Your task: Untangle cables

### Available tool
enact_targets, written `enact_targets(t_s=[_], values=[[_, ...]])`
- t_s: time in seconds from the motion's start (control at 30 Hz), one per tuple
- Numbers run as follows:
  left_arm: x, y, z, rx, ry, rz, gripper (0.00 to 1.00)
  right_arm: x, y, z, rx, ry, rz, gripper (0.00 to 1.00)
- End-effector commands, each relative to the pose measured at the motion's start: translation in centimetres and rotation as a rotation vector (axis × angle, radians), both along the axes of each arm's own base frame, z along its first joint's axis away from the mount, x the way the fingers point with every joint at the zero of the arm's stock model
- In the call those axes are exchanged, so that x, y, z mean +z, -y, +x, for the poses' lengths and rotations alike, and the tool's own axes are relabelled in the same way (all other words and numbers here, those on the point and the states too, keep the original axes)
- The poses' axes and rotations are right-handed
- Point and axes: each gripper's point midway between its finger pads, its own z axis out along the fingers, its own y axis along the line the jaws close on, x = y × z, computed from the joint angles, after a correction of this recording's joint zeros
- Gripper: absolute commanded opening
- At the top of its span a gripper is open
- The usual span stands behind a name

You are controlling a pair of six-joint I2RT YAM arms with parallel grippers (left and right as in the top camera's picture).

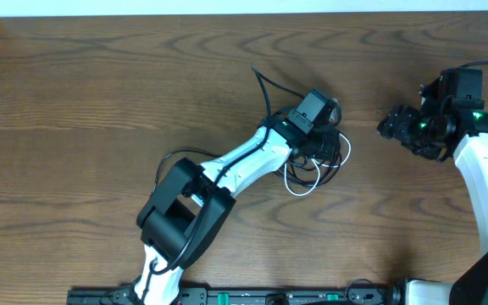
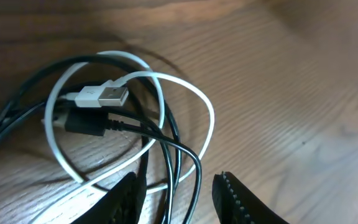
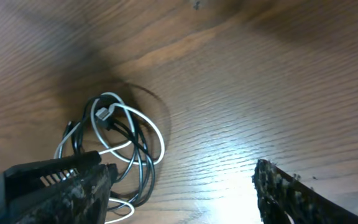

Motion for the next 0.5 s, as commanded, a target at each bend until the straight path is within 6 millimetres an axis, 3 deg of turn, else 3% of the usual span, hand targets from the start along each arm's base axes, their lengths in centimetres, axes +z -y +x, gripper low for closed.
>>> enact_targets(t_s=[0.0,0.27,0.47], values=[[0.0,1.4,-0.1,0.001,0.015,-0.018,0.4,0.4,0.8,0.1,-0.008,0.012,-0.036,0.72],[-1.5,2.3,-1.2,0.022,0.115,0.1,0.38,0.0,3.2,-0.9,-0.068,-0.029,-0.047,0.73],[-2.3,1.9,-0.6,0.067,0.194,0.176,0.35,-0.2,3.9,-1.4,-0.086,-0.049,-0.046,0.73]])
